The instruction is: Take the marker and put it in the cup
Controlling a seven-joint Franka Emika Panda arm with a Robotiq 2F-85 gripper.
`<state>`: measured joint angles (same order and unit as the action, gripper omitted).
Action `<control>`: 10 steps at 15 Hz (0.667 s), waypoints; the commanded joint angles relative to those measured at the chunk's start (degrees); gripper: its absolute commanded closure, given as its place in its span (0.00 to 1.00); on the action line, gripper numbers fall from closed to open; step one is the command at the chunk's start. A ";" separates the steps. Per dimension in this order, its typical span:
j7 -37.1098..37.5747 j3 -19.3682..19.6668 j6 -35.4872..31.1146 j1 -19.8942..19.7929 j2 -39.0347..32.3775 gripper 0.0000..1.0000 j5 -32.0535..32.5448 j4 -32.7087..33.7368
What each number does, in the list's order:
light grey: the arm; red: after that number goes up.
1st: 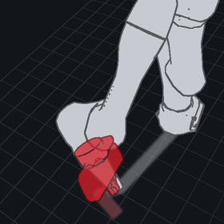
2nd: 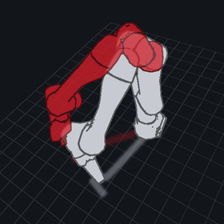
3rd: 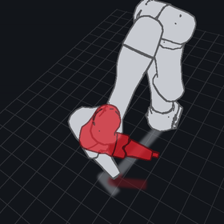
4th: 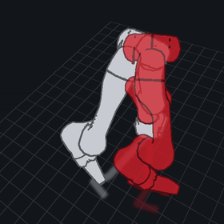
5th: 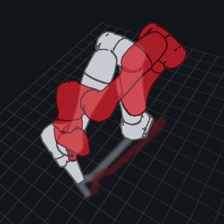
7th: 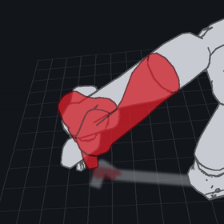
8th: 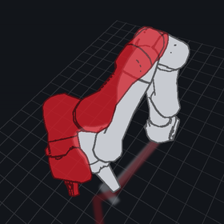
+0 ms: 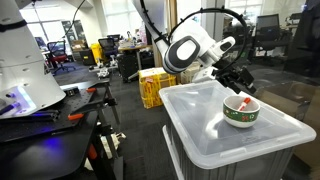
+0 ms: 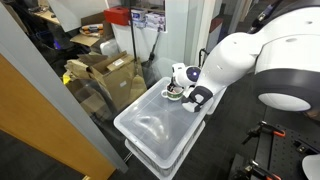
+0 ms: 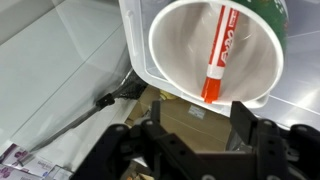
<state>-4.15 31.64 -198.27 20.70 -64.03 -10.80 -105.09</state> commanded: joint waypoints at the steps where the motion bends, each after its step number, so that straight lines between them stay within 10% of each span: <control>1: -0.40 -0.31 0.00 0.21 2.25 0.00 -0.89 -1.27; 10: -1.21 -0.81 0.00 1.46 9.80 0.00 0.01 -6.62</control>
<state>-4.16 31.65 -198.27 21.49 -59.53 -10.81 -107.17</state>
